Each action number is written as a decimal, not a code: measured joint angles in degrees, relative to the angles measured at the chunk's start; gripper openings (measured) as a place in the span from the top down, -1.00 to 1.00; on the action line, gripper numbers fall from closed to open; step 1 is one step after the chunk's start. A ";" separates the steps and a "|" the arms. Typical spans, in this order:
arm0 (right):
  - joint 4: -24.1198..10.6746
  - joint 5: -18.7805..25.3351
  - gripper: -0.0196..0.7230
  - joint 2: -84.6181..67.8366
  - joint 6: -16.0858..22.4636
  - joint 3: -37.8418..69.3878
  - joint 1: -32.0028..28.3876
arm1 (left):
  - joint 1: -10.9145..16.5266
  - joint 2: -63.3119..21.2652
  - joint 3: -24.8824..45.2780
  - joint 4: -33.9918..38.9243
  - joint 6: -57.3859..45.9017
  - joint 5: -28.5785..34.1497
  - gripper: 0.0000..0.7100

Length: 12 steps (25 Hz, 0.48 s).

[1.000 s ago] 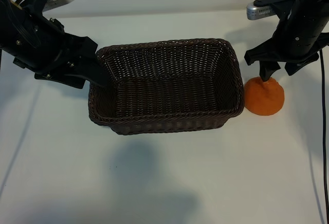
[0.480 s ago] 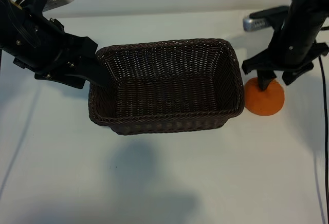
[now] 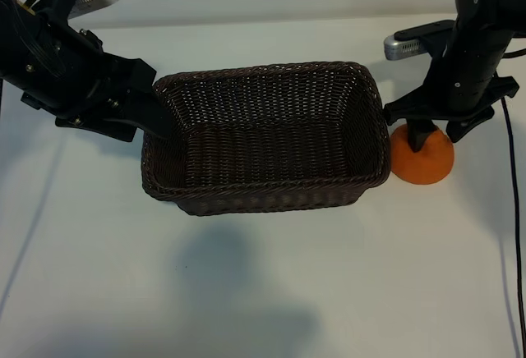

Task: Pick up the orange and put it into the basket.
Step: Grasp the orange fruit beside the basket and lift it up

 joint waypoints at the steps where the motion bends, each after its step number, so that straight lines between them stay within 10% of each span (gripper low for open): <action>1: 0.00 0.00 -0.47 0.19 0.00 0.00 0.00 | 0.00 0.00 0.00 0.00 0.00 0.00 -0.60; 4: 0.00 0.05 -0.33 0.29 0.00 0.00 0.00 | 0.00 0.00 0.00 0.00 0.00 0.00 -0.60; 9: -0.11 1.10 0.62 0.29 -0.18 0.00 0.00 | 0.00 0.00 0.00 0.00 0.00 0.00 -0.60; 12: -0.39 2.02 0.71 0.03 -0.23 -0.12 0.00 | 0.00 0.00 0.00 0.00 0.00 0.00 -0.60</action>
